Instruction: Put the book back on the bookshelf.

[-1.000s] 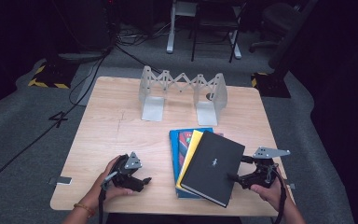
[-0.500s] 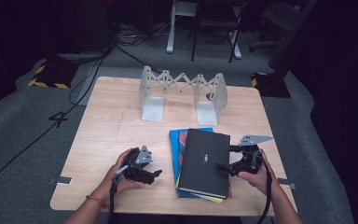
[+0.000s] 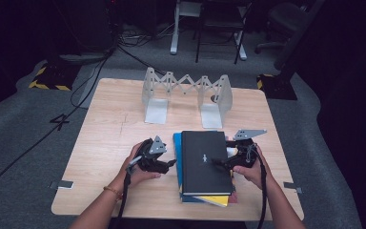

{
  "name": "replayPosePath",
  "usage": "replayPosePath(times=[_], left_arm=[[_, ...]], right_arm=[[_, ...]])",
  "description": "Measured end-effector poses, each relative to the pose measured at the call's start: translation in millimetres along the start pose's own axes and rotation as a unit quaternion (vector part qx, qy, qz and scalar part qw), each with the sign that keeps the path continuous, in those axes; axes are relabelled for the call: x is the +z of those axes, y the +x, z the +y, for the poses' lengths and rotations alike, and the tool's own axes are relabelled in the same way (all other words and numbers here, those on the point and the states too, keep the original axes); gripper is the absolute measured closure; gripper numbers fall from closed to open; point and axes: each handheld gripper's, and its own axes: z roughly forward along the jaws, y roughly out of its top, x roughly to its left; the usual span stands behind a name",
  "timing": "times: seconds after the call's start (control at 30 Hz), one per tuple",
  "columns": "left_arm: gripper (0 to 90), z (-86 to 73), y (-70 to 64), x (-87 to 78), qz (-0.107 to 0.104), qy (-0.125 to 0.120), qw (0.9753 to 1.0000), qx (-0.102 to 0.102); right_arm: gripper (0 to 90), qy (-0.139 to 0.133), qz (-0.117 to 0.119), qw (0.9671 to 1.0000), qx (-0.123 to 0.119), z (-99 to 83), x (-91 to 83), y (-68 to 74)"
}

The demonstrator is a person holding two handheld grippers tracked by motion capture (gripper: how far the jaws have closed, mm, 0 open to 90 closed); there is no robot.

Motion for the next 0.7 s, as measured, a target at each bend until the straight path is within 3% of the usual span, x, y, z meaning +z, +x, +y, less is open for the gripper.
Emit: replayPosePath(times=[0.17,0.3,0.4,0.5,0.57,0.63,0.7], left_arm=[[27.7,4.5,-0.3,5.8,0.006,0.0,1.0,0.0],[27.7,4.6,-1.7,7.2,0.009,0.009,0.9999,0.006],[27.7,5.2,-0.8,5.4,0.013,0.001,0.9999,0.004],[27.8,7.3,1.4,5.7,0.02,0.0,0.9998,-0.003],[27.8,9.1,3.6,6.5,0.022,0.002,0.9998,-0.004],[27.8,11.0,6.4,9.0,0.018,0.003,0.9998,-0.007],[27.8,12.6,8.3,12.1,0.021,0.004,0.9998,-0.006]], right_arm=[[3.7,0.0,-0.023,0.9997,-0.005,-3.5,-8.0,6.2],[14.2,0.003,-0.019,0.9998,-0.01,-10.9,-21.2,15.8],[15.1,0.01,-0.012,0.9998,-0.009,-18.6,-29.5,24.0],[15.2,0.018,0.005,0.9998,-0.001,-25.0,-34.0,29.7],[14.8,0.024,0.027,0.9993,0.008,-28.3,-33.9,32.0],[8.9,0.039,0.056,0.9976,0.011,-30.0,-30.1,33.3],[2.5,0.043,0.055,0.9975,0.004,-28.5,-27.4,32.3]])
